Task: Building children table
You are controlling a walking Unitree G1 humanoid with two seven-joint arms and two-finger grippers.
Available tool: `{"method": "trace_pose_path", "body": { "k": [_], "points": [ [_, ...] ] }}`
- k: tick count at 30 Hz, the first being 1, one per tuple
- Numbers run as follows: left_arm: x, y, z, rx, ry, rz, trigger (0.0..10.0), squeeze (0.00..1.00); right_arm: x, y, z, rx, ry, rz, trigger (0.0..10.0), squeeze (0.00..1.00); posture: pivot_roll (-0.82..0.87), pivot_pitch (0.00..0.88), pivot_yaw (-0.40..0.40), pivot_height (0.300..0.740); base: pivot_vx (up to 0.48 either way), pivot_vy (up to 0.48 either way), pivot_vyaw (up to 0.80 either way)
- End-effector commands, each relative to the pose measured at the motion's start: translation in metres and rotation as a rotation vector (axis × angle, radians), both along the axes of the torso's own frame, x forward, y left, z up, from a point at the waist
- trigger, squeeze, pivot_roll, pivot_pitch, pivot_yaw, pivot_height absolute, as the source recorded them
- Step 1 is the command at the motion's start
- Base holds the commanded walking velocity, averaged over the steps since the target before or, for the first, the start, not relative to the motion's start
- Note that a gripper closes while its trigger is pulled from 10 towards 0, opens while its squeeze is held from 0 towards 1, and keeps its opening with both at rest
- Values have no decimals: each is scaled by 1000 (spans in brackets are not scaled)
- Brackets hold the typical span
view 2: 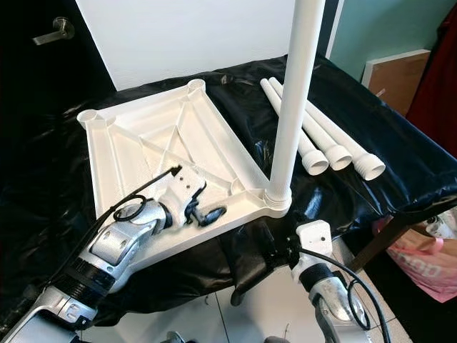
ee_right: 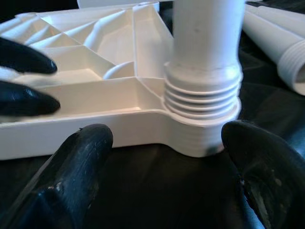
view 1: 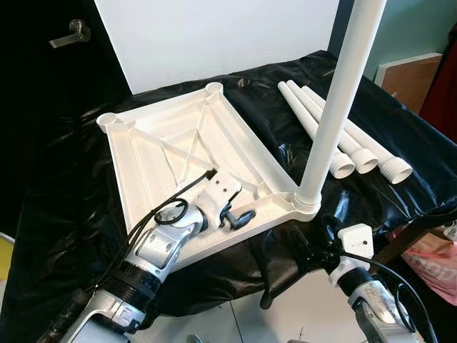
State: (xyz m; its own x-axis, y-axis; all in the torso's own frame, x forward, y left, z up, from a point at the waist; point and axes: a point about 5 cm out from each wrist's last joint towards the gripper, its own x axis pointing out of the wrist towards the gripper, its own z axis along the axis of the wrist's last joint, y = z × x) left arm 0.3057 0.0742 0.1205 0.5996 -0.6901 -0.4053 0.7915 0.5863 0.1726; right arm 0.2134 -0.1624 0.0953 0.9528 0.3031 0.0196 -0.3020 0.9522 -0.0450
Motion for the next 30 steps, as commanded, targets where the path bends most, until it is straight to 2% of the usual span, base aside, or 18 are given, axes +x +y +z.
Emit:
{"method": "trace_pose_path", "body": {
  "k": [1,4,6,12,13,14,15,16,17,20,30],
  "points": [
    [4,8,-3,49,-27,96,10000,0,-1,2,2,10,-10,13,10000,0,-177,38,81,740,0,0,0],
    [5,9,1,-1,2,100,10000,0,-1,0,2,14,-12,5,10000,0,-179,38,86,740,0,0,0],
    [6,9,2,-4,19,103,10000,0,-2,-1,2,14,-12,5,10000,0,-180,39,85,740,0,0,0],
    [8,14,-5,51,56,143,10000,0,-3,-2,3,6,-15,11,10000,0,-186,40,84,740,0,0,0],
    [10,20,-12,79,100,206,9098,0,-1,-3,3,3,-17,7,10000,0,-187,39,81,740,0,0,0],
    [12,23,-15,89,112,243,4431,0,0,-3,4,3,-19,5,10000,0,-187,39,81,740,0,0,0],
    [12,25,-17,95,120,270,2118,0,0,-3,4,3,-20,4,10000,0,-187,40,81,740,0,0,0],
    [12,25,-17,95,120,270,2118,0,0,-3,4,3,-20,4,10000,0,-187,40,81,740,0,0,0],
    [13,27,-18,98,119,288,275,0,1,-3,4,3,-22,4,10000,0,-187,40,81,740,0,0,0],
    [14,31,-17,118,99,317,0,0,2,-1,5,5,-25,5,10000,0,-182,40,78,740,0,0,0],
    [24,43,-3,56,9,468,0,0,5,1,6,9,-30,7,10000,0,-177,45,75,740,0,0,0]
  ]
}}
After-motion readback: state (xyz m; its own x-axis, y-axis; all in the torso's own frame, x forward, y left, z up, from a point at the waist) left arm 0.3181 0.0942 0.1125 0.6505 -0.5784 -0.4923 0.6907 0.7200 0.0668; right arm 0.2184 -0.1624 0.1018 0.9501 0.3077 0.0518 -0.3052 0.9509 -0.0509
